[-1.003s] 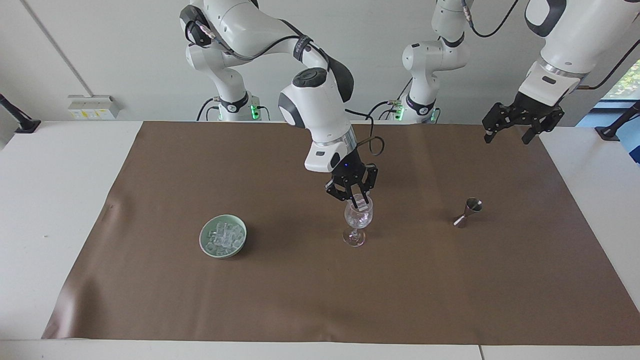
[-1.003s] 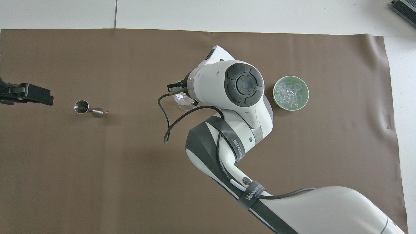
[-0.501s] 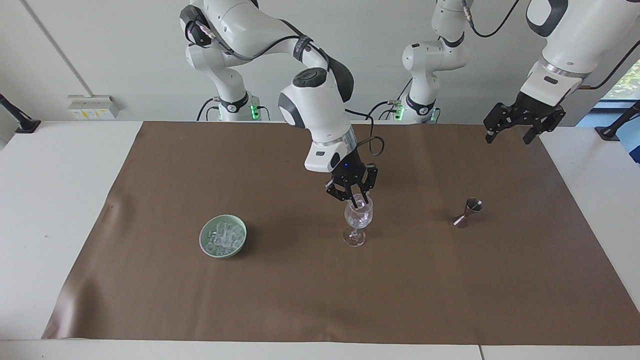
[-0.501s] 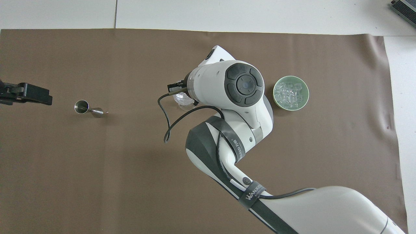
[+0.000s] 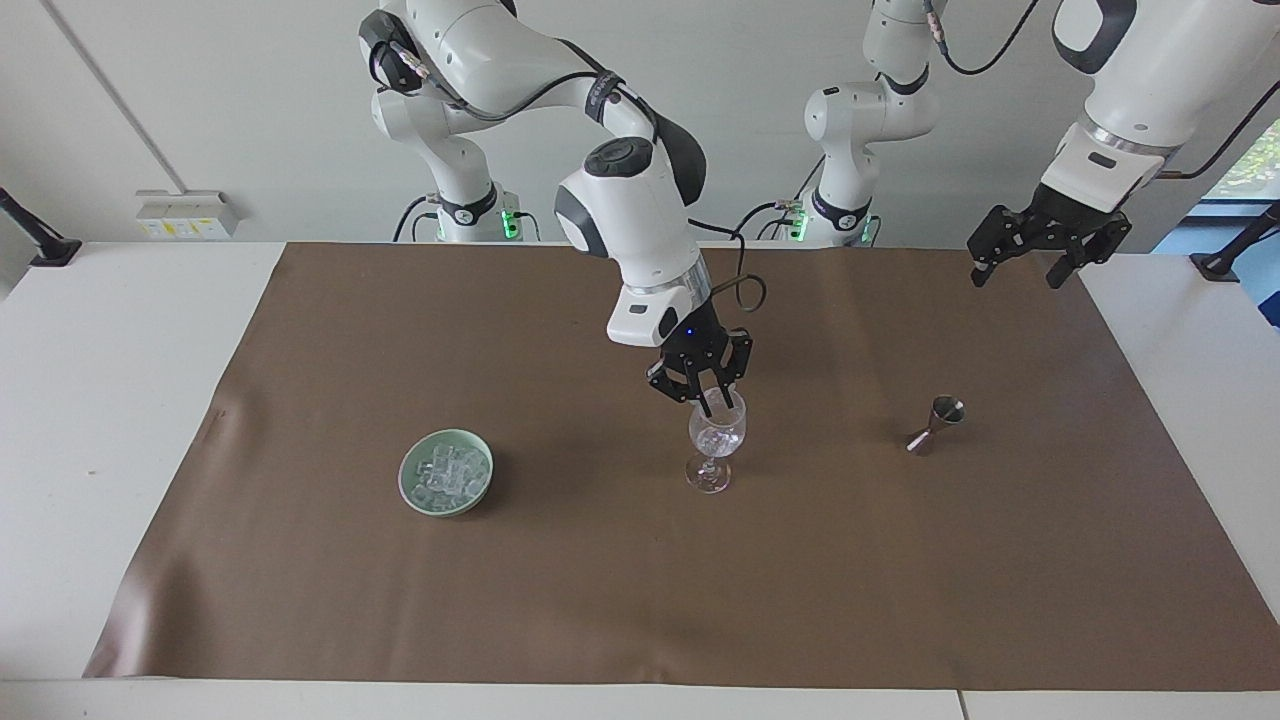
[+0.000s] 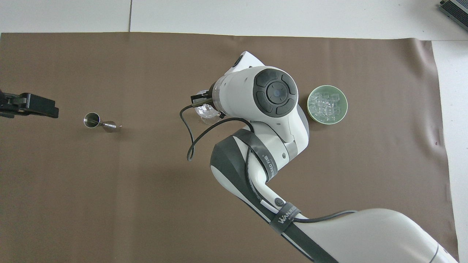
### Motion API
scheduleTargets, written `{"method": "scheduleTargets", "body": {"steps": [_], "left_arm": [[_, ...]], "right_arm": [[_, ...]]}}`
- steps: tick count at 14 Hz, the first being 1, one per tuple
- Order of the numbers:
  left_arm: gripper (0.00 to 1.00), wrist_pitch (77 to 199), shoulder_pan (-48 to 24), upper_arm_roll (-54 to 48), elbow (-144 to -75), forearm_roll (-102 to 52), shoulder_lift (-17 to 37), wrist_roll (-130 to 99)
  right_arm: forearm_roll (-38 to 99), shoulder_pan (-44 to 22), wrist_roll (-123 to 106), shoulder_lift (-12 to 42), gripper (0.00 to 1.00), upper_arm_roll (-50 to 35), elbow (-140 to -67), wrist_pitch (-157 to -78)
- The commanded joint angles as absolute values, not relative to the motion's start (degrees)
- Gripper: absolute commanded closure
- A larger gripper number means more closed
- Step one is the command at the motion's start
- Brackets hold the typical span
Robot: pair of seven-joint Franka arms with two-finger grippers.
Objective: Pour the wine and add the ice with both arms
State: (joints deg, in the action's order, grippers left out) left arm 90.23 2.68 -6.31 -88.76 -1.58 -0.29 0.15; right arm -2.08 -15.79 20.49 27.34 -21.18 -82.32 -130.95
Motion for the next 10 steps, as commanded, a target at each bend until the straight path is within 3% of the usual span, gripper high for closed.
{"method": "scheduleTargets", "body": {"steps": [1, 10], "left_arm": [[0.0, 91.1, 3.0, -6.2, -89.8, -1.1, -1.3, 0.8], [0.0, 91.5, 3.1, -6.3, -89.8, -1.2, -1.3, 0.7]], "right_arm": [[-3.5, -14.5, 21.7, 25.2, 0.7, -21.6, -81.7, -126.3], [-2.5, -8.4, 18.0, 19.0, 0.68, -21.9, -81.7, -115.2]]}}
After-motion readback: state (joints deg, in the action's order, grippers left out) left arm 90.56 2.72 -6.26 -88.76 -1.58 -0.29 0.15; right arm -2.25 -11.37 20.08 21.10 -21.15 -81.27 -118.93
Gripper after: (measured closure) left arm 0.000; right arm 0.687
